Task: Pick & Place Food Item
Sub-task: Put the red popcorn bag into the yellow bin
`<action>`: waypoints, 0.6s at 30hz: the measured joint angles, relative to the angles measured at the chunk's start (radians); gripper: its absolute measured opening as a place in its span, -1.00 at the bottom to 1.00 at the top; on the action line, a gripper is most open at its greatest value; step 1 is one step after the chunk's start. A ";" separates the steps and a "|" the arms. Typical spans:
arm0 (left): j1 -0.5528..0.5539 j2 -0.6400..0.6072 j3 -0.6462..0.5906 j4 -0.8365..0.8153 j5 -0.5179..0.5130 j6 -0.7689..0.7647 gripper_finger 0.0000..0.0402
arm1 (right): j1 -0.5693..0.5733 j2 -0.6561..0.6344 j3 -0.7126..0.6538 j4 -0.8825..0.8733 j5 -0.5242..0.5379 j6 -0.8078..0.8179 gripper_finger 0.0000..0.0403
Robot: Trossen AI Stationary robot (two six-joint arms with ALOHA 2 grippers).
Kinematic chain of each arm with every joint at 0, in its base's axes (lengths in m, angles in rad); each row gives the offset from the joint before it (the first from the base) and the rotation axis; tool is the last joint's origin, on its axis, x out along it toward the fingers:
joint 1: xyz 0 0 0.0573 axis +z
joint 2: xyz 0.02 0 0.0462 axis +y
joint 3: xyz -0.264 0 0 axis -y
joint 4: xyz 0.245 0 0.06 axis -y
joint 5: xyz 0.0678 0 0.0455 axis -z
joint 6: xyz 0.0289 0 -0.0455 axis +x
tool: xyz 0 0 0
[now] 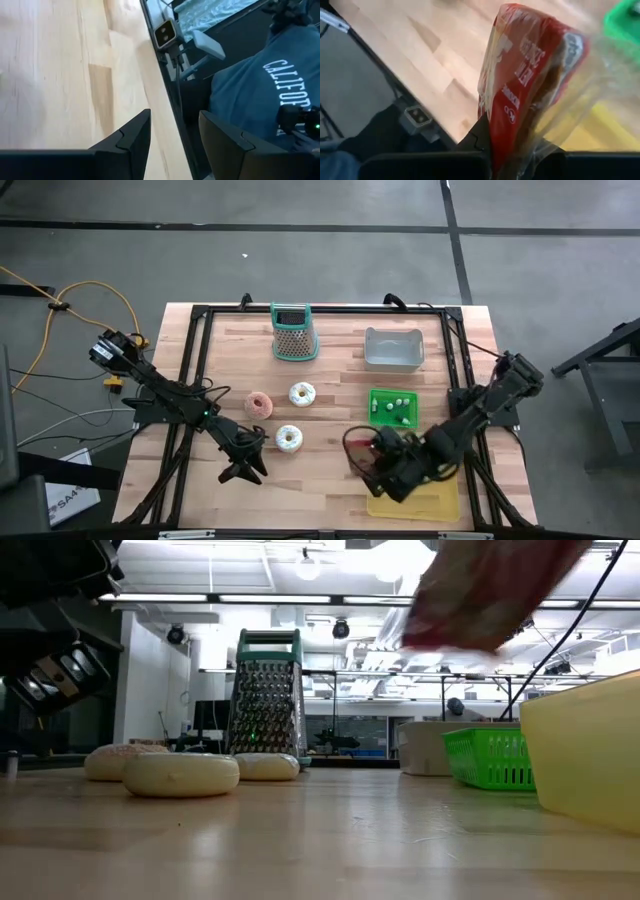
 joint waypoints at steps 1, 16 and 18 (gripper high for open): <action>0.003 0.000 0.000 0.000 0.001 0.000 -0.19 | 0.013 -0.004 0.000 -0.004 0.000 0.024 -0.94; 0.002 0.000 0.000 0.004 0.008 0.000 -0.19 | 0.247 -0.048 -0.006 -0.173 0.123 0.521 -0.94; 0.002 0.000 0.000 0.004 0.008 0.001 -0.19 | 0.284 -0.048 -0.021 -0.170 0.163 0.601 -0.94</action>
